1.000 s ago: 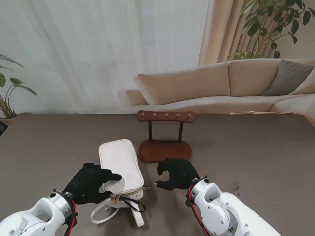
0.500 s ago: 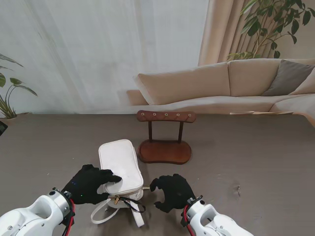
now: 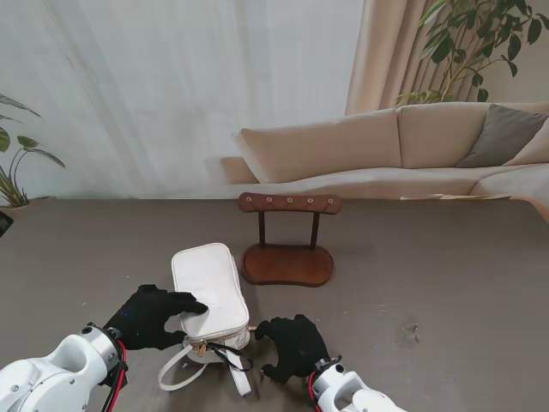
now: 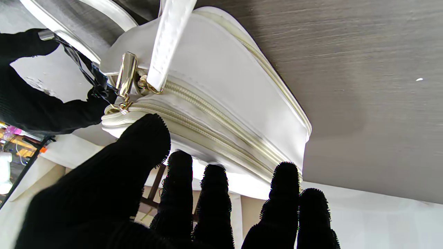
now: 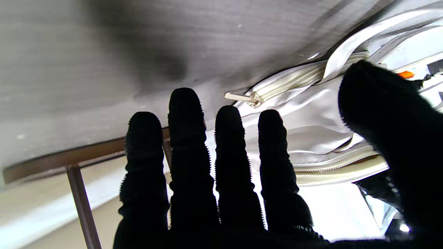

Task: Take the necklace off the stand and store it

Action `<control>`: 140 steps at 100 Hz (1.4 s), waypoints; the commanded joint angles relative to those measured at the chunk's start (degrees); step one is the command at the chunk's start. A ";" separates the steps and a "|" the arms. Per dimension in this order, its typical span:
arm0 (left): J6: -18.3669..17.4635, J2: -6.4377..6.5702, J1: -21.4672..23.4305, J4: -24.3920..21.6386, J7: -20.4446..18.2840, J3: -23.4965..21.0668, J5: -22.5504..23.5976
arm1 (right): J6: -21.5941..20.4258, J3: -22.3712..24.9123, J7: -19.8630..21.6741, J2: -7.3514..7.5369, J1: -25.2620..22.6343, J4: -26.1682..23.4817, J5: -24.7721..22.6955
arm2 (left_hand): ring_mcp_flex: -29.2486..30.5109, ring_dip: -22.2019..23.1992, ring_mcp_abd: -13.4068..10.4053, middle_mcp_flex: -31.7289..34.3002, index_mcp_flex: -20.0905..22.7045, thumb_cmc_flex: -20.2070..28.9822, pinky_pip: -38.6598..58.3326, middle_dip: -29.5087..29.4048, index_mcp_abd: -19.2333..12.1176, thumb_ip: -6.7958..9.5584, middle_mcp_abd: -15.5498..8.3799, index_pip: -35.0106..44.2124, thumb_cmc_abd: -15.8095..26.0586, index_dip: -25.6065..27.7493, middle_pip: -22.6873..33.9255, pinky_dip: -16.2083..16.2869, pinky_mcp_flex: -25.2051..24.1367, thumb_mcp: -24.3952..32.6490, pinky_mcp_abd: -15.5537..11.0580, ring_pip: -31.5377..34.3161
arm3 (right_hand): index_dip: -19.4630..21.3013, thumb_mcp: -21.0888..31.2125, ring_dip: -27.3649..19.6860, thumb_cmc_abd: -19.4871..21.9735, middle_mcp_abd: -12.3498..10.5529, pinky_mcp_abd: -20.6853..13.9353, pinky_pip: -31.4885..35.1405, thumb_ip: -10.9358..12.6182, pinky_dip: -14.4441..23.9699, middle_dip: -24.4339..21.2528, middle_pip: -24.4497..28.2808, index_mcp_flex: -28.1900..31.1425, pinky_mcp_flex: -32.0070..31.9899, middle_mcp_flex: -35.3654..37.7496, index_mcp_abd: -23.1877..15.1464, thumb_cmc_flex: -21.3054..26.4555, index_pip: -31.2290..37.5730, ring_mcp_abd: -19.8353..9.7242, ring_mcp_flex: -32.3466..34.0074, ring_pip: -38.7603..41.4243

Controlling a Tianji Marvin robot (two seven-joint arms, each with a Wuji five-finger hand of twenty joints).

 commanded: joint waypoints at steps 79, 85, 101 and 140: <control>1.14 -0.06 2.26 2.10 -0.95 0.13 1.00 | 7.19 -3.68 5.93 -3.97 2.26 1.04 14.87 | -1.11 1.00 1.22 5.16 1.90 1.62 -1.24 0.35 4.10 1.16 12.02 1.01 1.99 0.20 3.41 0.84 -0.52 0.54 -0.98 0.12 | -1.40 -7.19 1.20 16.64 3.86 4.00 2.90 2.34 2.05 -1.11 -1.00 2.73 -10.45 -2.13 4.90 -4.90 1.54 3.54 1.86 3.47; 1.15 -0.07 2.35 2.07 -0.92 0.07 1.03 | 7.84 -4.19 5.66 -4.08 2.53 1.51 14.65 | -1.07 1.02 1.34 5.23 2.00 1.67 -1.27 0.36 4.13 1.17 11.96 1.02 1.99 0.19 3.42 0.81 -0.54 0.57 -0.97 0.13 | -1.48 -7.30 1.17 15.01 3.80 4.17 2.97 2.06 1.94 -1.13 -1.03 2.53 -10.43 -2.15 5.96 -5.24 1.23 3.61 1.98 3.57; 1.20 -0.08 2.49 2.04 -0.88 0.04 0.89 | 9.87 -5.98 4.43 -4.53 3.52 3.03 13.47 | -1.01 1.00 1.32 5.44 2.29 1.55 -1.30 0.40 4.45 1.14 12.03 1.09 2.20 0.21 3.46 0.76 -0.49 0.41 -0.91 0.09 | -1.53 -7.06 1.02 12.51 4.14 4.35 3.19 1.58 1.67 -1.13 -1.01 1.29 -10.05 -2.50 9.70 -5.98 0.88 3.51 2.12 3.49; 1.43 -0.12 2.88 1.88 -0.83 -0.13 0.78 | 11.14 -6.44 5.64 -4.37 2.67 2.34 14.13 | -0.92 1.04 1.64 5.77 2.66 1.62 -1.41 0.45 4.87 1.16 11.98 1.15 2.32 0.22 3.48 0.64 -0.48 0.35 -0.97 0.12 | -2.97 -8.14 0.70 12.45 5.78 5.71 2.55 1.04 0.96 -1.79 -2.16 -1.22 -10.81 -4.48 13.13 -8.31 -0.90 4.32 1.21 2.69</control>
